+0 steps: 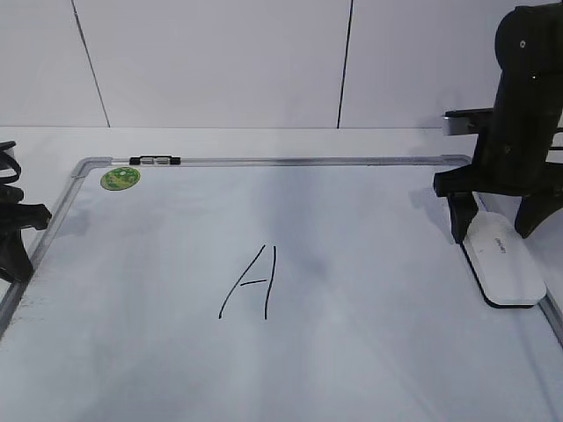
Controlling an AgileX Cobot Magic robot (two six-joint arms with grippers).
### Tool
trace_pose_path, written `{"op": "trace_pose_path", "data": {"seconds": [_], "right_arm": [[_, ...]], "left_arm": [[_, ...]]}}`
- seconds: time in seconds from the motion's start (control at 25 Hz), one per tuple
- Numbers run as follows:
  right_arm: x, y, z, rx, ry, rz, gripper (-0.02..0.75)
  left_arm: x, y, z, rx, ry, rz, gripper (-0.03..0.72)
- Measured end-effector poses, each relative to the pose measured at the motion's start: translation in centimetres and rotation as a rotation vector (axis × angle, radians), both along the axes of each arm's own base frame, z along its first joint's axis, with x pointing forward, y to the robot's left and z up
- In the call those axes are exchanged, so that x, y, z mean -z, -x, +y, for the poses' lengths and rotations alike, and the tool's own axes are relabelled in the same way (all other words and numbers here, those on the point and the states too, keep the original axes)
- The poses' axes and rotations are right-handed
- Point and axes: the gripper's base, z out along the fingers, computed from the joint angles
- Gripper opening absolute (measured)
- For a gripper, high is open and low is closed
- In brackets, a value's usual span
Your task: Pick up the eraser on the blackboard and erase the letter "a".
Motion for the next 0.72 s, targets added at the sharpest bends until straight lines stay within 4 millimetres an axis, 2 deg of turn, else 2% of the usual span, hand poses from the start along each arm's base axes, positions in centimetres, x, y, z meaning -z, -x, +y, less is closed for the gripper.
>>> {"op": "trace_pose_path", "data": {"seconds": [0.28, 0.72], "right_arm": [[-1.4, -0.1, -0.2, -0.009, 0.017, -0.042, 0.652], [-6.7, 1.4, -0.3, -0.002, -0.018, -0.174, 0.600]], "left_arm": [[0.0, 0.0, 0.0, 0.000, 0.000, 0.000, 0.014], [0.0, 0.0, 0.0, -0.002, 0.001, -0.002, 0.015]]}}
